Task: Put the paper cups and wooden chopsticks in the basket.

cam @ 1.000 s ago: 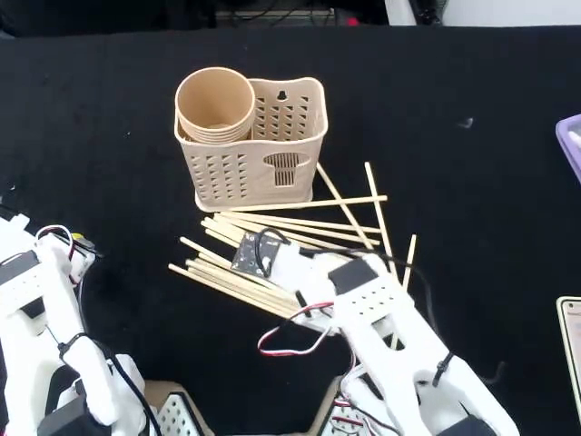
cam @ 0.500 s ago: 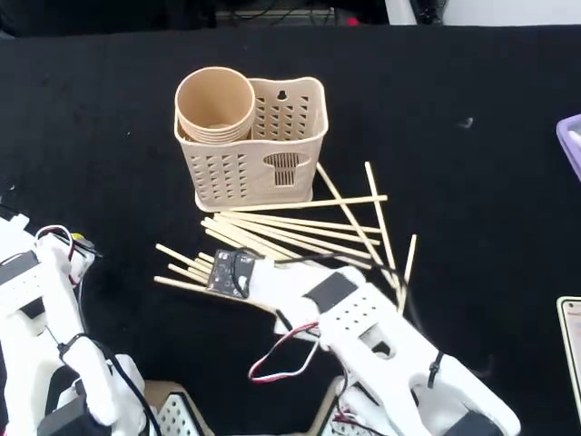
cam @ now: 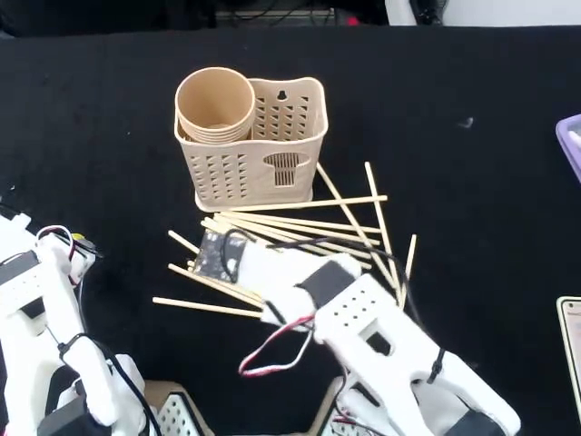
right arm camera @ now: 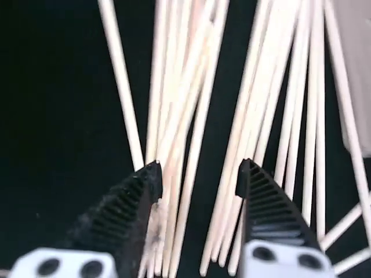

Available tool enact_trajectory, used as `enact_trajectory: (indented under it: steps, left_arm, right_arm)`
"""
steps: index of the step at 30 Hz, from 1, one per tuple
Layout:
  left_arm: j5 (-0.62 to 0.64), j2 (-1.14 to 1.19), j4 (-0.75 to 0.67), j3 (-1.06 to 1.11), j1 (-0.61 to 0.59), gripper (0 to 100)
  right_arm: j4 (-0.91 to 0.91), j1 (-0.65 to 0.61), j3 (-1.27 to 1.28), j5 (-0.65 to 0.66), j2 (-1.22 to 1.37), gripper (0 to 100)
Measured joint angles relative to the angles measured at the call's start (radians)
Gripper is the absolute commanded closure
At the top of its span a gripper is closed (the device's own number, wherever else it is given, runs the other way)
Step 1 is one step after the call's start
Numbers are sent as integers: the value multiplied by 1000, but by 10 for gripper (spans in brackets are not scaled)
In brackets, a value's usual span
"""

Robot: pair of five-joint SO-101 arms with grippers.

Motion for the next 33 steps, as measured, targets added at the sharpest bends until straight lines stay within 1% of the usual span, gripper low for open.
enact_trajectory:
  steps: [5,7,12,14,17,18,19,20,25,29,33]
  left_arm:
    - [0,0,0,0,0,770]
    - [0,0,0,0,0,770]
    - [0,0,0,0,0,770]
    - [0,0,0,0,0,770]
    - [0,0,0,0,0,770]
    - [-2,0,0,0,0,770]
    - [-2,0,0,0,0,770]
    - [-2,0,0,0,0,770]
    - [-2,0,0,0,0,770]
    - [-2,0,0,0,0,770]
    - [-2,0,0,0,0,770]
  right_arm:
    - [-115,-138,84,-8,2,791]
    - [-149,-147,84,-8,52,791]
    - [-193,-121,43,-8,292,795]
    - [-198,-112,0,-12,362,824]
    - [-204,-112,-38,-12,437,930]
    - [-204,-110,-43,-12,439,973]
    - [-206,-107,-46,-12,439,992]
    - [-206,-106,-46,-20,439,980]
    - [-203,-109,-3,-64,374,988]
    - [-196,-109,38,-63,273,988]
    - [-149,-104,41,-48,180,988]
